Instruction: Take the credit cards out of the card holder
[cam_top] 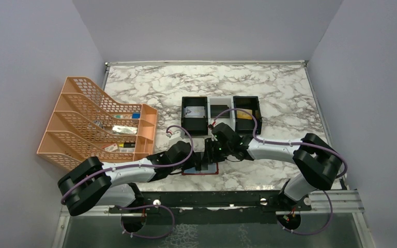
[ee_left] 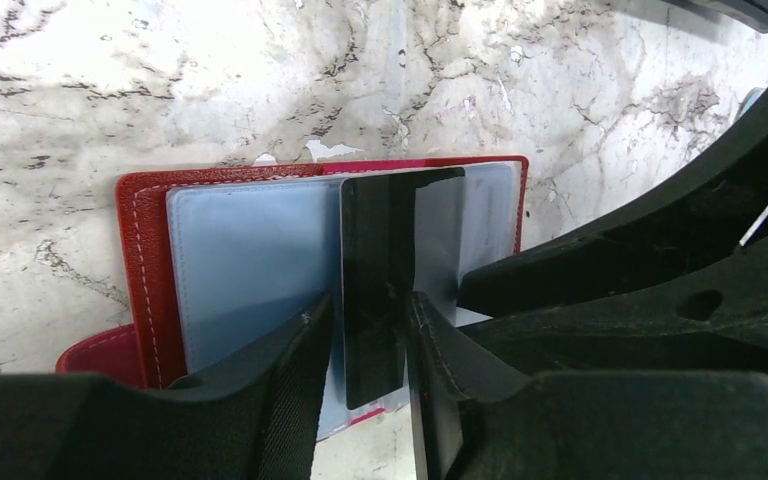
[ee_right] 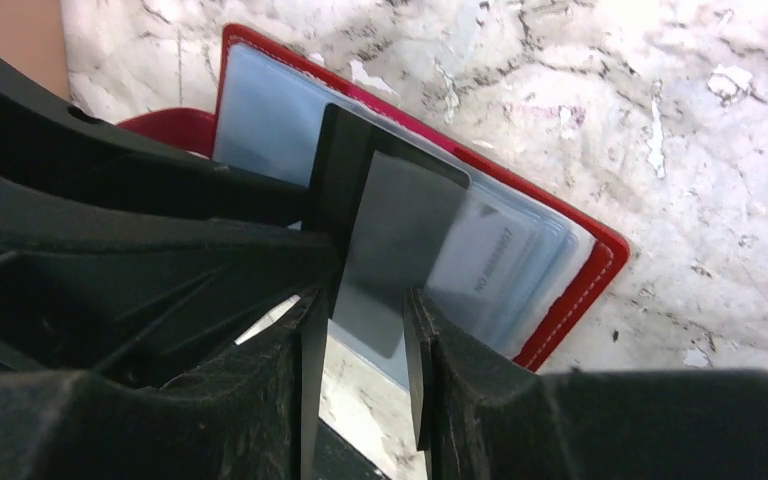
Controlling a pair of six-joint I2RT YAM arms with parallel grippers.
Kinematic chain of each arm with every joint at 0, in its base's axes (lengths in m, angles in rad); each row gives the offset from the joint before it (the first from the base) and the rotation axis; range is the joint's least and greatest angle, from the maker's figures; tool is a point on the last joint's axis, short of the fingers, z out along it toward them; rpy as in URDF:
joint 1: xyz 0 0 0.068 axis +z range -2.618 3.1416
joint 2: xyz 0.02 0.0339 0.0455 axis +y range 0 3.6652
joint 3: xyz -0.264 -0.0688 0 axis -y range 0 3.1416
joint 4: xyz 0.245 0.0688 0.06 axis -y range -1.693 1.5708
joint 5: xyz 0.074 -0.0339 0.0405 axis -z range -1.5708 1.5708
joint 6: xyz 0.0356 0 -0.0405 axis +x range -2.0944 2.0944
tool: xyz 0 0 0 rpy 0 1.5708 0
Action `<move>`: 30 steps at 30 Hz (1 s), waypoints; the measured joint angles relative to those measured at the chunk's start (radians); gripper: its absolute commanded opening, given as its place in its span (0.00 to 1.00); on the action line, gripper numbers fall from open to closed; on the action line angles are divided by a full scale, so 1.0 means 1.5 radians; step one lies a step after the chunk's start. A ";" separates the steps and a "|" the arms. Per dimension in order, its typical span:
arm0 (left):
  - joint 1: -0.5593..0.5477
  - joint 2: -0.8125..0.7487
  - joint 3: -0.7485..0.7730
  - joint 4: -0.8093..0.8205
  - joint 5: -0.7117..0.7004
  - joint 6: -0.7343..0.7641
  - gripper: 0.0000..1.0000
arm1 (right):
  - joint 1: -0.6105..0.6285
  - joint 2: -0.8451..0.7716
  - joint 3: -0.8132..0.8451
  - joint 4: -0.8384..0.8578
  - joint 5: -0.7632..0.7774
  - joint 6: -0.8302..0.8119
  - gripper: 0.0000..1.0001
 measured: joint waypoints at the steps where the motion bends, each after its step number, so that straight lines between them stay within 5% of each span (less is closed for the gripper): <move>1: 0.000 -0.001 -0.001 0.002 0.001 0.000 0.41 | -0.001 0.005 -0.002 0.010 -0.005 0.006 0.35; 19: 0.086 0.003 -0.105 0.208 0.136 -0.009 0.30 | -0.006 0.007 -0.045 0.099 -0.009 0.067 0.34; 30: 0.117 -0.038 -0.154 0.236 0.187 -0.012 0.25 | -0.032 0.010 -0.084 0.174 -0.060 0.091 0.34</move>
